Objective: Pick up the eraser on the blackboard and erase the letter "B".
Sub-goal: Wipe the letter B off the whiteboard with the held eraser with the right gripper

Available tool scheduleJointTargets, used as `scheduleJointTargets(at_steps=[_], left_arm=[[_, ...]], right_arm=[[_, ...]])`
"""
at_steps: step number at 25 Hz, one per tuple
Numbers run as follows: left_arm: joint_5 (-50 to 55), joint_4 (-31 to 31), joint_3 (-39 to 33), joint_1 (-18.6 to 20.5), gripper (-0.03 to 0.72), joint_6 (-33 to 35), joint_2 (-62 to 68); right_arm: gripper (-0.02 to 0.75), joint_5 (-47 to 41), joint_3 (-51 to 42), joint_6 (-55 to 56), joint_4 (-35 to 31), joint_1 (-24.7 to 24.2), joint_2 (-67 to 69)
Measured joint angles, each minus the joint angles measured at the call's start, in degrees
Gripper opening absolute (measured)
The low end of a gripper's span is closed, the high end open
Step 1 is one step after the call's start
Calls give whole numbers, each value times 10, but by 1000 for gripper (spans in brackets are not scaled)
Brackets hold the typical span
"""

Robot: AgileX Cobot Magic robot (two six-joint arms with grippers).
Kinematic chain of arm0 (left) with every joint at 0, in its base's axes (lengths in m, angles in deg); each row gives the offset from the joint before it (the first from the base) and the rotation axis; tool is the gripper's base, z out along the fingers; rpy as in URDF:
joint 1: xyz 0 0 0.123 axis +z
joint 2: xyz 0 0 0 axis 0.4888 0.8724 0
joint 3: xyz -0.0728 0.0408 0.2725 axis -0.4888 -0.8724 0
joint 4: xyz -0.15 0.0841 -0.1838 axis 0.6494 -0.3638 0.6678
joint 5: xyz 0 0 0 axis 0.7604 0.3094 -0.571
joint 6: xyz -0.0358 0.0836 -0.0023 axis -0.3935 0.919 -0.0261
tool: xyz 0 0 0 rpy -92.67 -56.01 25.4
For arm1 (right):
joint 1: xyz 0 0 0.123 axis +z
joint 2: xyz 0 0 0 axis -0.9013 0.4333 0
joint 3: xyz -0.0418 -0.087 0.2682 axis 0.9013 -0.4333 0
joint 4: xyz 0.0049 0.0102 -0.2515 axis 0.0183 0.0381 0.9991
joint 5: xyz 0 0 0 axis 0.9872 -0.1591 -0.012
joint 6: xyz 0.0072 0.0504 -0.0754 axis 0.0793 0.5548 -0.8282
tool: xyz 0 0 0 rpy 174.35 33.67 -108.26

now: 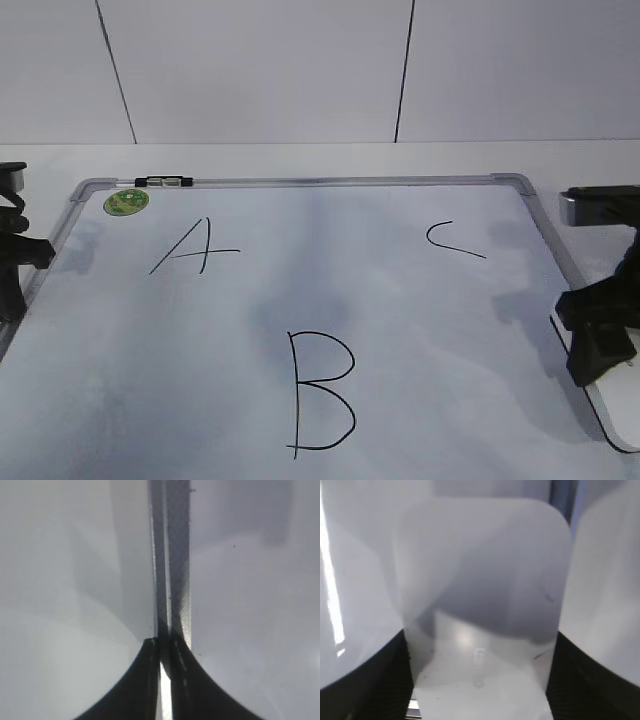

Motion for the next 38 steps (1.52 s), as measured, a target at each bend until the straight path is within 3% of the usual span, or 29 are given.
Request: scheduleJointTargets(at_steps=[12, 21, 28, 34, 38], left_arm=[[2, 0, 0, 0, 18, 0, 0], [2, 0, 0, 0, 19, 0, 0], [2, 0, 0, 0, 20, 0, 0], [2, 0, 0, 0, 20, 0, 0], [2, 0, 0, 0, 20, 0, 0]], right_arm=[[548, -45, 145, 25, 2, 190, 81], [548, -42, 231, 36, 7, 294, 199], [547, -53, 310, 40, 27, 346, 281], [547, -79, 343, 39, 33, 360, 306], [547, -77, 350, 34, 2, 362, 312]])
